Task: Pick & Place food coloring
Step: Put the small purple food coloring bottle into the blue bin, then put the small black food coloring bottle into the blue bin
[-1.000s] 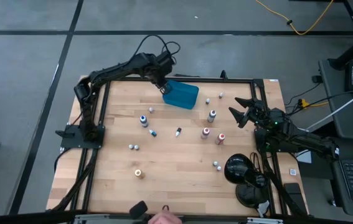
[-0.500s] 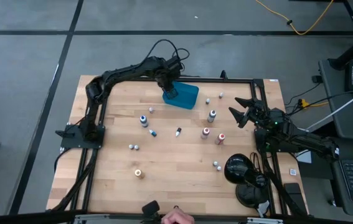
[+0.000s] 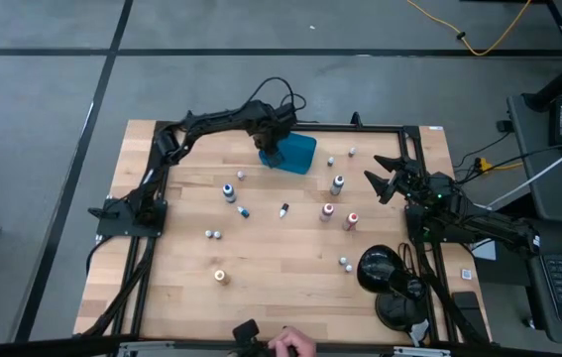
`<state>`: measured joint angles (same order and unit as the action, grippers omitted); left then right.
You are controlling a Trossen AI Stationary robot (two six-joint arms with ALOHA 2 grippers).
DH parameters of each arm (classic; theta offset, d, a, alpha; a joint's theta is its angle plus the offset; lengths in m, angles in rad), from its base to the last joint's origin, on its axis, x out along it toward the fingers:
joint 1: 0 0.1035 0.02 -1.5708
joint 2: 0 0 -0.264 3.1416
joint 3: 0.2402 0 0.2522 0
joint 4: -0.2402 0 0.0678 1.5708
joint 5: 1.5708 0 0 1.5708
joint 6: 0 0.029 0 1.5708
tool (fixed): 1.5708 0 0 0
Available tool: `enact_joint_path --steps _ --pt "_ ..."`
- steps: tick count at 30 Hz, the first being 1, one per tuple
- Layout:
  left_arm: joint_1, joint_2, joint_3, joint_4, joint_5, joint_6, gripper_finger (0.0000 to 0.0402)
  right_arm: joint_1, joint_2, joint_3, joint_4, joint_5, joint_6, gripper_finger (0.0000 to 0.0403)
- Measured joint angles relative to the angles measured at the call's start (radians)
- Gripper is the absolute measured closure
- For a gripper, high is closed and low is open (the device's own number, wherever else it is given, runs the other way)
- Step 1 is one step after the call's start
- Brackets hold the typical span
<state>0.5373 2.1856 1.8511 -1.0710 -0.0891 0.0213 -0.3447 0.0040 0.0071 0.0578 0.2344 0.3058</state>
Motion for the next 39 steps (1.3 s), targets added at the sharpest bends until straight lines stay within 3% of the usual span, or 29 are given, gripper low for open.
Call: enact_joint_path --steps 17,39 --pt "-0.013 0.061 0.0 0.021 0.005 -0.002 0.0333 0.0 0.0 0.0 0.0 0.0 0.0 0.0011" --pt "-0.007 0.051 0.044 -0.053 0.002 -0.018 0.0227 0.0 0.0 0.0 0.0 0.0 0.0 0.0011"
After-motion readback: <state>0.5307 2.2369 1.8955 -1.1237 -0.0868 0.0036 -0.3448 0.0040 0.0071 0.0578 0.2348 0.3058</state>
